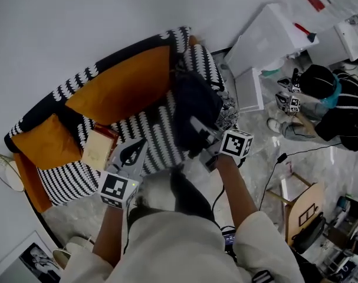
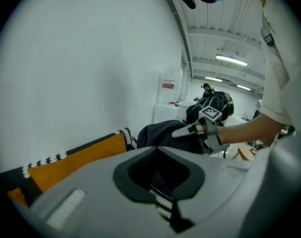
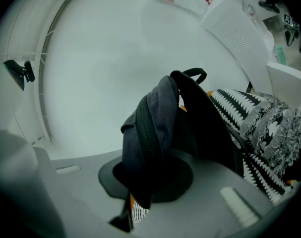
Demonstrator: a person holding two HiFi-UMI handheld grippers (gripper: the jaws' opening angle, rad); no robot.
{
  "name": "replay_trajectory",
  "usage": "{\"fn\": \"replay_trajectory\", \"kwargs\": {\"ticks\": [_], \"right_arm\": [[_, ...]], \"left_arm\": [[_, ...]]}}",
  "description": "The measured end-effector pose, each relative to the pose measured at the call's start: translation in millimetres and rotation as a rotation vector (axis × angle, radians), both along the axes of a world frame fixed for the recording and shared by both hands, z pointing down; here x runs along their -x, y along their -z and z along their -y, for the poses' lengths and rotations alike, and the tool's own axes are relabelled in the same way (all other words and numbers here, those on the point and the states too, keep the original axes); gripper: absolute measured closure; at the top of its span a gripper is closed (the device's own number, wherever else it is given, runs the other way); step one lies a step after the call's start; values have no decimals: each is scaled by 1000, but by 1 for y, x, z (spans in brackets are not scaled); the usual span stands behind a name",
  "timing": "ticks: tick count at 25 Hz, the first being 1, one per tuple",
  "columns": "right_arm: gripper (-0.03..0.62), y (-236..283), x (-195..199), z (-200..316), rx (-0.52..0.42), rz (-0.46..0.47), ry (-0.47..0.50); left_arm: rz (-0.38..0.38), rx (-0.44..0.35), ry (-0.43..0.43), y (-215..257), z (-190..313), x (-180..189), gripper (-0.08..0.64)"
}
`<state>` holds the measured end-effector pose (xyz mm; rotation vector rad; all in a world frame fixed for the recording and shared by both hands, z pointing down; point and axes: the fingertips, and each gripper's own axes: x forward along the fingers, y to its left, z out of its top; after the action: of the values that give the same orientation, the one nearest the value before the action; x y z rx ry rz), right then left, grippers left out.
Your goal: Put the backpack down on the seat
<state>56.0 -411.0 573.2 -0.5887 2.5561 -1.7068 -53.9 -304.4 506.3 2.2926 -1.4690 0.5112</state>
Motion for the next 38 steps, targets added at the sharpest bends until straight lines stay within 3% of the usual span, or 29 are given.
{"fn": "replay_trajectory", "kwargs": {"ticks": [11,16,21,26,32,38], "right_arm": [[563,-93,26,74,45,15,32],[563,-142,28,102,97,28,-26],[561,-150,30,117,81,135,-56],[558,-173,6,132,107,119,-140],[551,-198,-26,137,224,186,-198],[528,-233,-57,128,341,113,-242]], "left_arm": [[-13,51,30,-33,28,-3,557],[-13,89,82,-49,29,5,557],[-9,139,110,-68,16,11,557],[-23,152,128,-78,19,8,557],[-26,153,97,-83,27,-8,557],[-25,167,78,-90,27,-18,557]]}}
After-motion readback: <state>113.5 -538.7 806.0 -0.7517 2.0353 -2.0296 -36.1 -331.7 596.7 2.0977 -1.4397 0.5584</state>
